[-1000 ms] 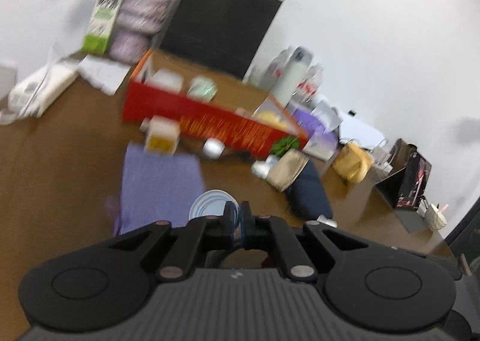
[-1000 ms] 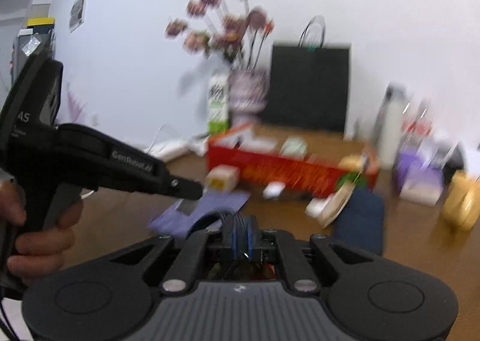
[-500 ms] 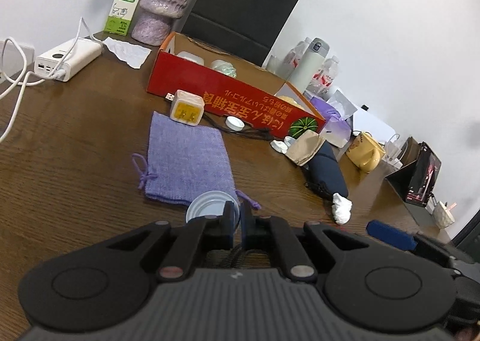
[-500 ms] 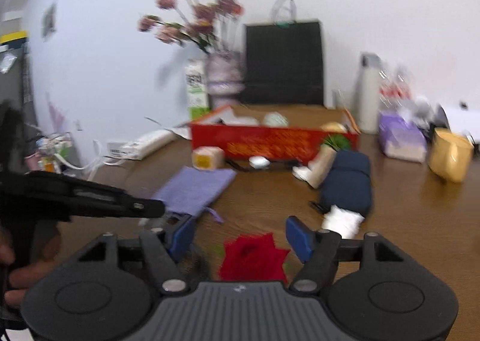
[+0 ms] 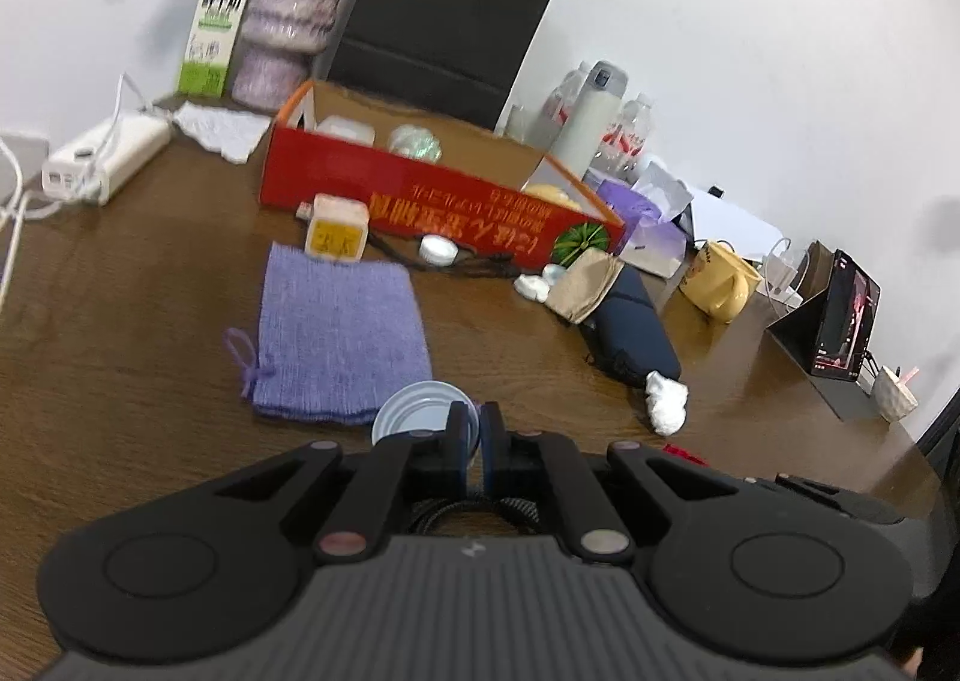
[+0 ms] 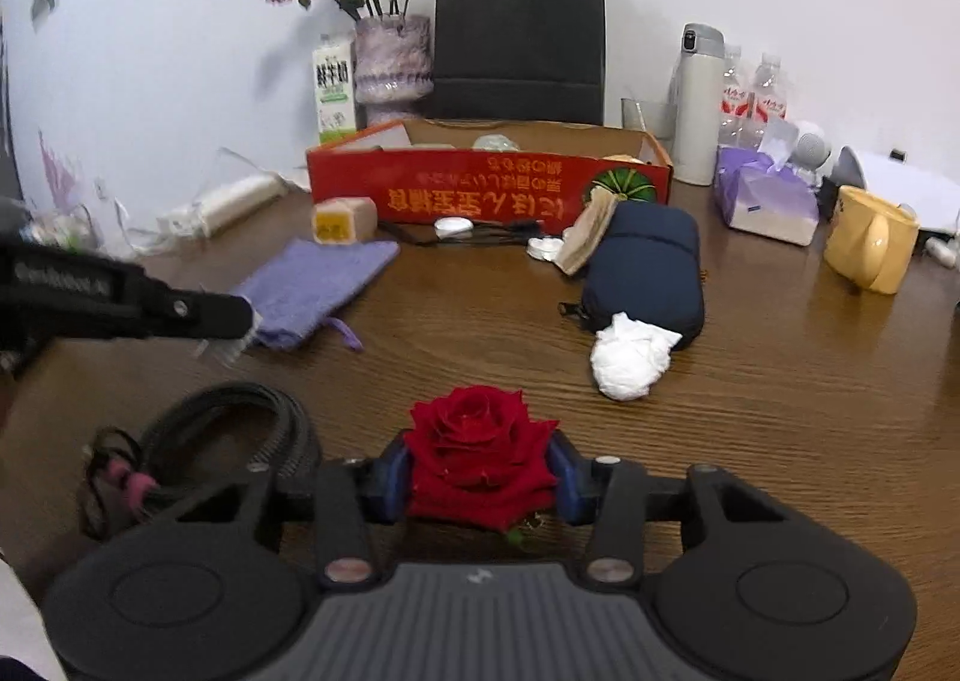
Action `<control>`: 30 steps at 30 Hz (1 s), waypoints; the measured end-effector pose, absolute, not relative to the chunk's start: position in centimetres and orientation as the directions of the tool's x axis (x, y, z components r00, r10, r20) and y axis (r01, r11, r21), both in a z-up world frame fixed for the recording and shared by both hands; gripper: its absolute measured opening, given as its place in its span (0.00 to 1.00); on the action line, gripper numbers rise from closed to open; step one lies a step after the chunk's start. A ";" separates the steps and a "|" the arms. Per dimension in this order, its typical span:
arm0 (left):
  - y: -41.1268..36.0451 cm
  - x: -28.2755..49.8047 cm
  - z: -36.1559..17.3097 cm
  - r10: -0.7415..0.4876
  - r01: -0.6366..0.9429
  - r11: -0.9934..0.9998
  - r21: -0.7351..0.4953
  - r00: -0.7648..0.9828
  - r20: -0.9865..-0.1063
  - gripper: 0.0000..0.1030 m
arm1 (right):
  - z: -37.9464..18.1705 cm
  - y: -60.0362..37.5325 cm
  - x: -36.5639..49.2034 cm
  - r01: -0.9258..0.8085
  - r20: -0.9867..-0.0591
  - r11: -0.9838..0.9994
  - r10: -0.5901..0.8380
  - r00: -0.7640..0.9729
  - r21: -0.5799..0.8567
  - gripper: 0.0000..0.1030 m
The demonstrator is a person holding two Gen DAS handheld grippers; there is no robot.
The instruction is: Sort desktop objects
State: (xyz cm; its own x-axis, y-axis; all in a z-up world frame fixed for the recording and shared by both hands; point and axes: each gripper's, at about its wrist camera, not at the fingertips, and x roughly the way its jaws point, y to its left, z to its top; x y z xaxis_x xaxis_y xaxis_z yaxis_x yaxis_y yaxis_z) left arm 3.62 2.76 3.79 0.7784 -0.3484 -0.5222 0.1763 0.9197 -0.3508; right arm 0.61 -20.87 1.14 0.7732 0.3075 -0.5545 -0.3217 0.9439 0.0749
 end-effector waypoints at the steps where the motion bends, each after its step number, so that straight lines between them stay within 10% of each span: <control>1: 2.7 3.4 4.2 -0.350 0.181 0.919 -0.351 0.783 -0.514 0.05 | 1.8 -21.1 0.3 -0.328 -0.531 0.942 0.316 0.786 0.075 0.41; 17: 1.7 14.1 14.6 -0.360 0.261 0.931 -0.254 0.768 -0.530 0.05 | 11.9 -22.2 9.1 -0.377 -0.378 0.925 0.364 0.851 0.043 0.41; 30: -3.7 42.2 10.2 -0.349 0.211 0.937 -0.279 0.613 -0.709 0.05 | 10.3 -21.8 40.3 -0.187 -0.637 0.946 0.316 0.703 0.264 0.41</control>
State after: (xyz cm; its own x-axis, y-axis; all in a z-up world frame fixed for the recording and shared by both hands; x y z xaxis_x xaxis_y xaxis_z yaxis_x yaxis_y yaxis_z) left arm 42.21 -3.75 10.18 0.6132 -0.3490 -0.7087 0.2109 0.9369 -0.2789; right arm 40.33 -21.78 10.35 0.7031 0.3161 -0.6370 -0.1866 0.9464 0.2637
